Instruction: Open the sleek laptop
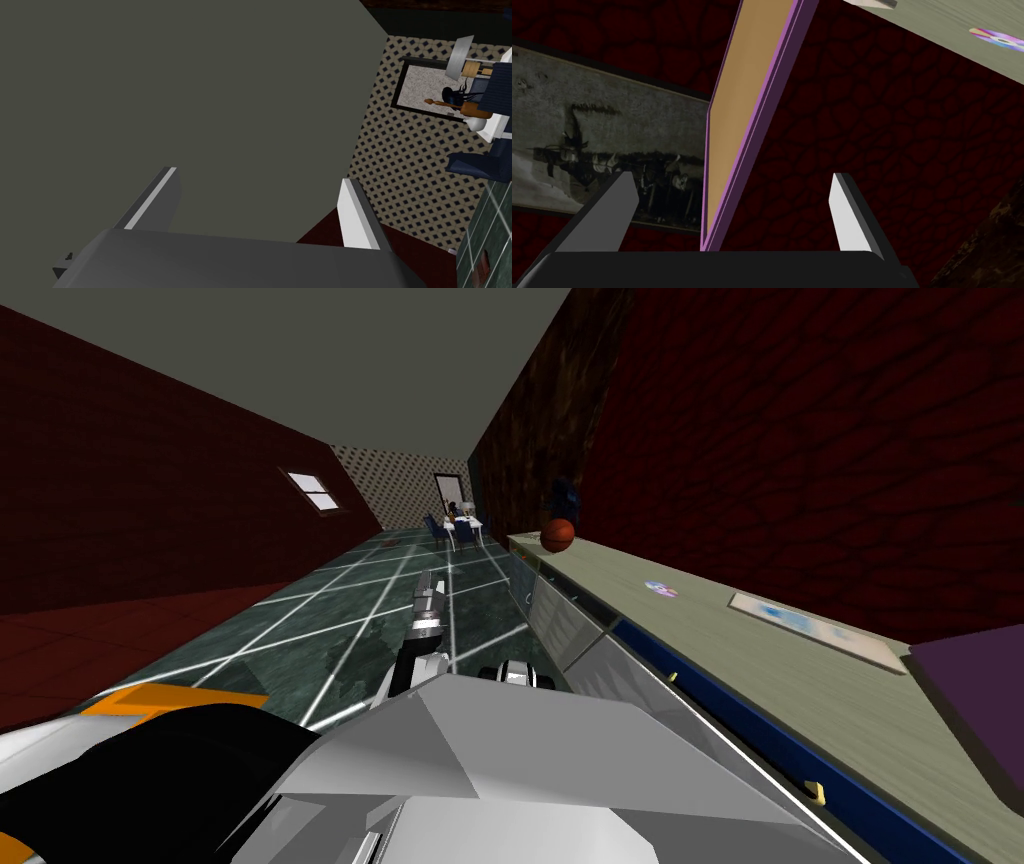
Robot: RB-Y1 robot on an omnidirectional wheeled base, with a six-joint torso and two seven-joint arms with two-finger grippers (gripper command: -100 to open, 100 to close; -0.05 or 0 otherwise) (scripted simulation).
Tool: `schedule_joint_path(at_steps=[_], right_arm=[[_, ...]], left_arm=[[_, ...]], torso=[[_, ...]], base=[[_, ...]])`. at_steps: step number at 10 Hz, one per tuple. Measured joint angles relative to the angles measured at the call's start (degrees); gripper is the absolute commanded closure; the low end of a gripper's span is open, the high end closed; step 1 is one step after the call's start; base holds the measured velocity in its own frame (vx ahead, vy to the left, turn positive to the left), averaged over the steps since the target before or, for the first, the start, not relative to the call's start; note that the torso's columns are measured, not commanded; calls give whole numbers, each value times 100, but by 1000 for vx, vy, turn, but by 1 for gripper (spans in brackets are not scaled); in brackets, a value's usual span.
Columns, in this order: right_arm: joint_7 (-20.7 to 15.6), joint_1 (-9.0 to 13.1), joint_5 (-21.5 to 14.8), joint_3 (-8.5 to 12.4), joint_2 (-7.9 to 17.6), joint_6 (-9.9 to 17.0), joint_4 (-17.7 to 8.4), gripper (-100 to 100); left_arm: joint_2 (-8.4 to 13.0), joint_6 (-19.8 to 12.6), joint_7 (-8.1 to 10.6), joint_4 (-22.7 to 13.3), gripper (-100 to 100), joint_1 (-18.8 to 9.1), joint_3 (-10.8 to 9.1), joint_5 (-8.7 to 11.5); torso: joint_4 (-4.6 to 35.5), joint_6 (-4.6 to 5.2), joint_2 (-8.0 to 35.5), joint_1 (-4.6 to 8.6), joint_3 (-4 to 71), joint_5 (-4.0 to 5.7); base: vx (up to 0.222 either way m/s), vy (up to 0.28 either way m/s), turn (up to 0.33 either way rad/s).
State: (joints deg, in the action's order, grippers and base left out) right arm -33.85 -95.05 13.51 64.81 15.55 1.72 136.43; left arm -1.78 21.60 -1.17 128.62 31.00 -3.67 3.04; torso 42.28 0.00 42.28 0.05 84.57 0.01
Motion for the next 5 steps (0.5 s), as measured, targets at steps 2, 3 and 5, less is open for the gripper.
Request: schedule_joint_path(at_steps=[2,3,5], right_arm=[[-57,-237,61,319,1,143,0,-100],[-122,-352,75,463,-1,270,0,-100],[-149,-591,166,765,41,383,-50,-100]], left_arm=[[0,0,0,0,0,0,0,0],[0,0,0,0,0,0,0,0],[0,0,0,0,0,0,0,0]], torso=[[1,0,2,-4,-1,-1],[-1,-1,-2,0,1,1],[1,0,3,-12,-1,-4]], base=[[59,-45,78],[51,-41,40],[50,-34,70]])
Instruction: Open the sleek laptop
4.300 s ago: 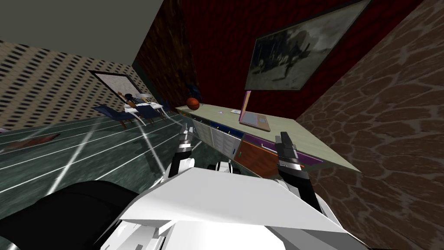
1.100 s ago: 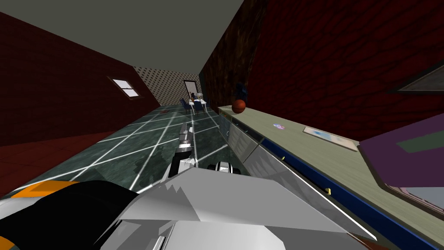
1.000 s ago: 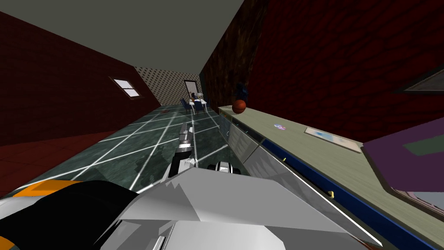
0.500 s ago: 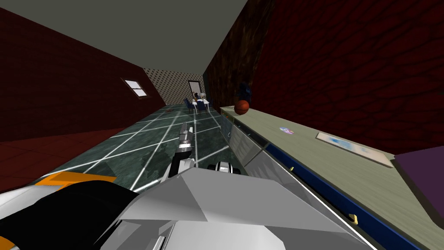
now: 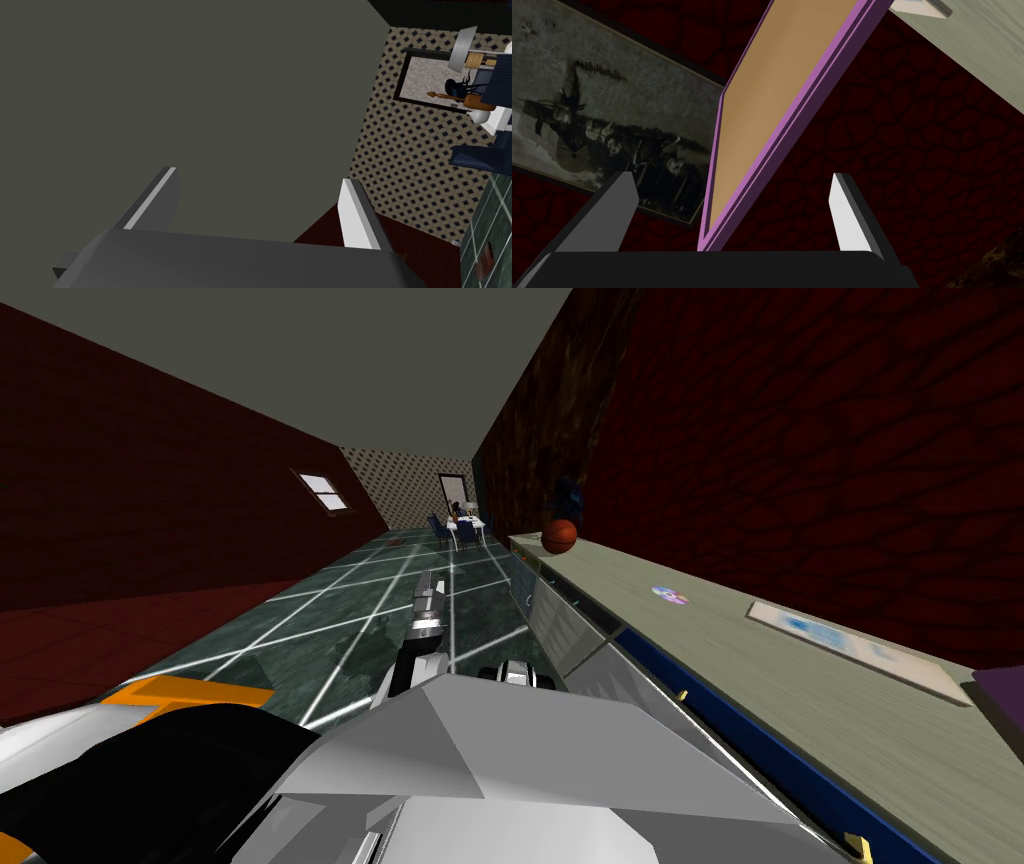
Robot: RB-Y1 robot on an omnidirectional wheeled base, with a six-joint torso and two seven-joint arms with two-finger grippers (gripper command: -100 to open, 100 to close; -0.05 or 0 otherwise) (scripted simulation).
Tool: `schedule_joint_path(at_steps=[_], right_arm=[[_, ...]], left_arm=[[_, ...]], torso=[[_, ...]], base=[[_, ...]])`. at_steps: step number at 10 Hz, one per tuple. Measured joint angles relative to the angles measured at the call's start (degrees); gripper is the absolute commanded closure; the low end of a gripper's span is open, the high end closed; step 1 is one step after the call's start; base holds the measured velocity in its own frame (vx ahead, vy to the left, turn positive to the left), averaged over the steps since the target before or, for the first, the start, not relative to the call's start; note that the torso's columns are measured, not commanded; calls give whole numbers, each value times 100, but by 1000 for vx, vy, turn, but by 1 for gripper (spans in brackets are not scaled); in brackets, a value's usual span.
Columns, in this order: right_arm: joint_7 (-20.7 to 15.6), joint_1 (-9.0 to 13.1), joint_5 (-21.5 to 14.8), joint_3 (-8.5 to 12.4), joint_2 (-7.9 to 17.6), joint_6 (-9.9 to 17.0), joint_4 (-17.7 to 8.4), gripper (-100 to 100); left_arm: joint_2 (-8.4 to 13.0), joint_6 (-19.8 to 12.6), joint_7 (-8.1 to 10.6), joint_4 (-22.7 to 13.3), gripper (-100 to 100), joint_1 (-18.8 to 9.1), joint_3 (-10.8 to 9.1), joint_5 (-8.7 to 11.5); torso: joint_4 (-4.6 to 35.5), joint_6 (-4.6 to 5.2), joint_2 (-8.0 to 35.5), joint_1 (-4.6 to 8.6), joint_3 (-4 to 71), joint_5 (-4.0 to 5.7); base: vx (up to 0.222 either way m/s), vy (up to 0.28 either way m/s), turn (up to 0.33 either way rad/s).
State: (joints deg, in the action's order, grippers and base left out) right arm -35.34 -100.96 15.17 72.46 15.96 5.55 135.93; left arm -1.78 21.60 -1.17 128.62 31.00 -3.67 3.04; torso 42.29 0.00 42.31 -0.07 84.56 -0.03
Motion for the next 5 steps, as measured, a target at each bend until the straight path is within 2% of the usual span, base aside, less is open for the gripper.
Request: schedule_joint_path(at_steps=[1,5], right_arm=[[-13,-190,65,181,15,33,-74,-100],[-108,-788,257,880,24,325,-61,-100]], left_arm=[[0,0,0,0,0,0,0,0],[0,0,0,0,0,0,0,0]], torso=[[-1,0,-5,6,2,2],[0,0,-1,4,0,2]], base=[[61,-54,102],[53,-39,64]])
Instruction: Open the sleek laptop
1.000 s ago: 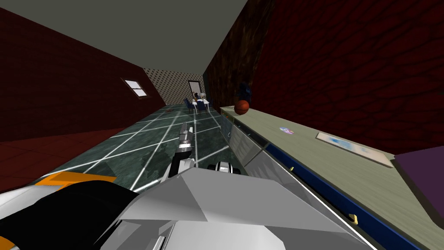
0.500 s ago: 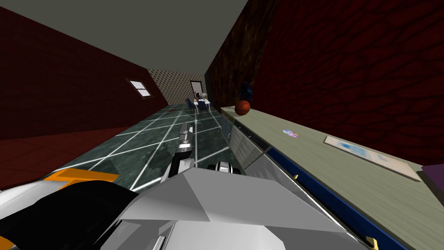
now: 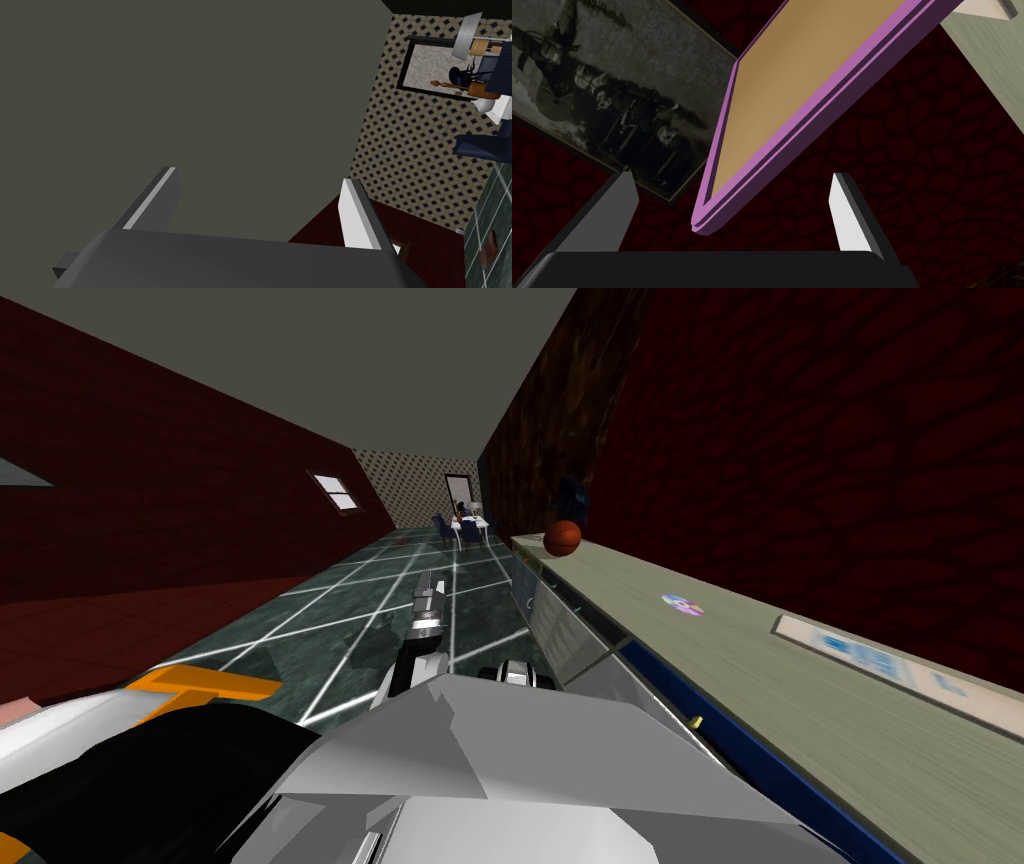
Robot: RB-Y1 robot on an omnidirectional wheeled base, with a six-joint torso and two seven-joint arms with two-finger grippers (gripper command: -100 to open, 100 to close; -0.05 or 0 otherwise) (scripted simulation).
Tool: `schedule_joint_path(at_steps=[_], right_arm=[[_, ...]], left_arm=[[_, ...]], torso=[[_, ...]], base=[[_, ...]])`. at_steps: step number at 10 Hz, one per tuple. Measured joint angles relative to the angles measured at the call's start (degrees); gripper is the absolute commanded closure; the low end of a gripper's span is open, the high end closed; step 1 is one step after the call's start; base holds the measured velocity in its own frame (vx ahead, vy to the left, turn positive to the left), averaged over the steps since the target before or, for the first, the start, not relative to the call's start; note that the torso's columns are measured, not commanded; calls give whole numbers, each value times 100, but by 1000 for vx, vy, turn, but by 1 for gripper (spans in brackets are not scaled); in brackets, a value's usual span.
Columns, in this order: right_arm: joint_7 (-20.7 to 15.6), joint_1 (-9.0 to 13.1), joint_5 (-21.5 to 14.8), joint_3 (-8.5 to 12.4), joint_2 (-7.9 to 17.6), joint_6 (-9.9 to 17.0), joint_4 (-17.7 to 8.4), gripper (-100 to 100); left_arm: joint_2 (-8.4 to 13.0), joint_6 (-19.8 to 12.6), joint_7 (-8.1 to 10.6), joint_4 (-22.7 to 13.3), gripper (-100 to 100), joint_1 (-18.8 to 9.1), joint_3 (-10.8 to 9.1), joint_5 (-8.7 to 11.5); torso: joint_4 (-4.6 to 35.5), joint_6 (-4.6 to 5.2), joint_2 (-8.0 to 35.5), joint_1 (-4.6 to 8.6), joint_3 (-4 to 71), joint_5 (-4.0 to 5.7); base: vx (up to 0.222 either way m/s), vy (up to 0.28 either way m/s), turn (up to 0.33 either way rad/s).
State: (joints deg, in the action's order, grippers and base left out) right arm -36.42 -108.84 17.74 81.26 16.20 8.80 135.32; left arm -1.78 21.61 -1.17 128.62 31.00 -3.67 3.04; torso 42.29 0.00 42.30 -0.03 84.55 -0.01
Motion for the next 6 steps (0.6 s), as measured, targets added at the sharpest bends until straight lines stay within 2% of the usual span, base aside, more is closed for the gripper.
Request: schedule_joint_path(at_steps=[2,4,5,6], right_arm=[[-61,-167,42,213,88,117,-52,-100],[-50,-217,77,251,106,133,-68,-100],[-45,-223,82,256,107,134,-71,100],[-45,-223,81,259,101,140,-83,100]], left_arm=[[0,0,0,0,0,0,0,0],[0,0,0,0,0,0,0,0],[0,0,0,0,0,0,0,0],[0,0,0,0,0,0,0,0]], torso=[[1,1,3,-1,-2,-1],[0,0,-1,21,0,5],[0,0,1,9,0,5],[-1,-6,1,-8,-3,2]], base=[[29,-14,33],[33,-62,16],[3,-10,-10],[36,35,-283]])
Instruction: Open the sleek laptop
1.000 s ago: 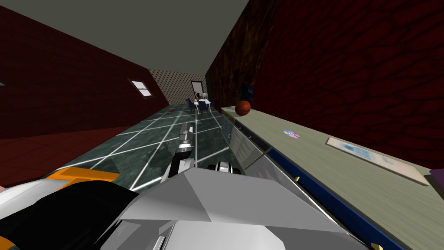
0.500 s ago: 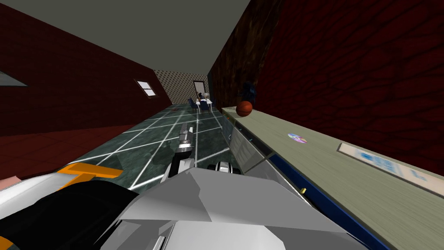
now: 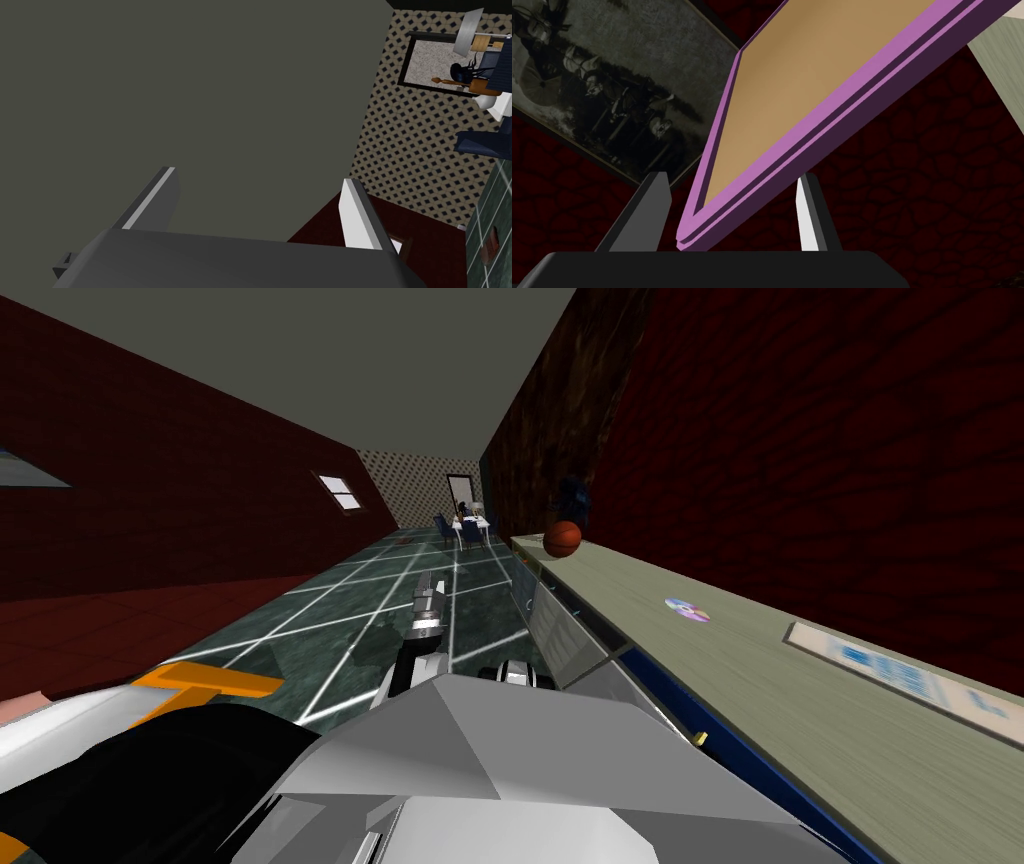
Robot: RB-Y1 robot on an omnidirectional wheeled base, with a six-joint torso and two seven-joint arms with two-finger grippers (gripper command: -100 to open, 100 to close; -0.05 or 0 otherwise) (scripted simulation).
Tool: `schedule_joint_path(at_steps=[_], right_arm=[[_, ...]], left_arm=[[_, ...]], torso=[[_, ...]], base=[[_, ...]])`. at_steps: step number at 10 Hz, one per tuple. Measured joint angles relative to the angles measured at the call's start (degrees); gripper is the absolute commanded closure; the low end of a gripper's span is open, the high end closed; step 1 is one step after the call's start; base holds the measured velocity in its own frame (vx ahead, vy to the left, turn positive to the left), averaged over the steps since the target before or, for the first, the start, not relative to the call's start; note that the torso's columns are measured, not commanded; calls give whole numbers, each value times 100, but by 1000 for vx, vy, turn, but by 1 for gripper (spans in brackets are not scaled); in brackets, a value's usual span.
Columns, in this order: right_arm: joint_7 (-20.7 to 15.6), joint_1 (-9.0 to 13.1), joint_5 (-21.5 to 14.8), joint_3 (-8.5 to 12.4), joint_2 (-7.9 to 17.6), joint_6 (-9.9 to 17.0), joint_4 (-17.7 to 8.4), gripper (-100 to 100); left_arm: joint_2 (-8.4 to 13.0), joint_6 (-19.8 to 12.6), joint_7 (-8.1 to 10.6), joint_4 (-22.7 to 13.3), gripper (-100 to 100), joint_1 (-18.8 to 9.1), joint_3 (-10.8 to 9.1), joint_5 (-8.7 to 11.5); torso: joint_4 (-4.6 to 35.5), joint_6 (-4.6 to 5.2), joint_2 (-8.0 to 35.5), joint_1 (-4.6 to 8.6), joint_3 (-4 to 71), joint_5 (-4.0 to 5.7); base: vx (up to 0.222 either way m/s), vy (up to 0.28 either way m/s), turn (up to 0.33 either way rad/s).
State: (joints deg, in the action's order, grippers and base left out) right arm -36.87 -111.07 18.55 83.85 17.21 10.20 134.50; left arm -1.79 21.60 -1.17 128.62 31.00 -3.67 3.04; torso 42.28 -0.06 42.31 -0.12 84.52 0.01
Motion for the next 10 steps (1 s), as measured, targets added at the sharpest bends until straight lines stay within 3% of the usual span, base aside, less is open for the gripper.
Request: schedule_joint_path(at_steps=[2,4,5,8,9,10], right_arm=[[320,383,-335,-236,373,-237,-306,100],[524,752,-621,-526,689,-430,-763,100],[550,950,-658,-631,742,-334,-823,100],[567,1406,-653,-896,665,-452,-956,100],[568,1509,-656,-918,687,-377,-911,100],[708,1645,-800,-1001,774,-489,-969,100]], left_arm=[[-1,1,0,1,0,2,0,0],[-1,0,0,0,0,0,1,0],[0,0,0,0,0,-1,1,0],[0,0,0,0,0,0,0,0],[0,0,0,0,0,-1,0,0],[0,0,0,0,0,2,-1,0]], torso=[[15,44,29,42,-48,56],[19,23,50,125,-60,93],[16,24,40,154,-59,114],[6,13,11,168,-52,141],[-2,2,-5,159,-38,135],[-1,27,-13,136,-37,131]], base=[[45,54,-302],[3,19,-12],[-13,-6,19],[-7,-6,-18],[28,39,-305],[39,66,-411]])
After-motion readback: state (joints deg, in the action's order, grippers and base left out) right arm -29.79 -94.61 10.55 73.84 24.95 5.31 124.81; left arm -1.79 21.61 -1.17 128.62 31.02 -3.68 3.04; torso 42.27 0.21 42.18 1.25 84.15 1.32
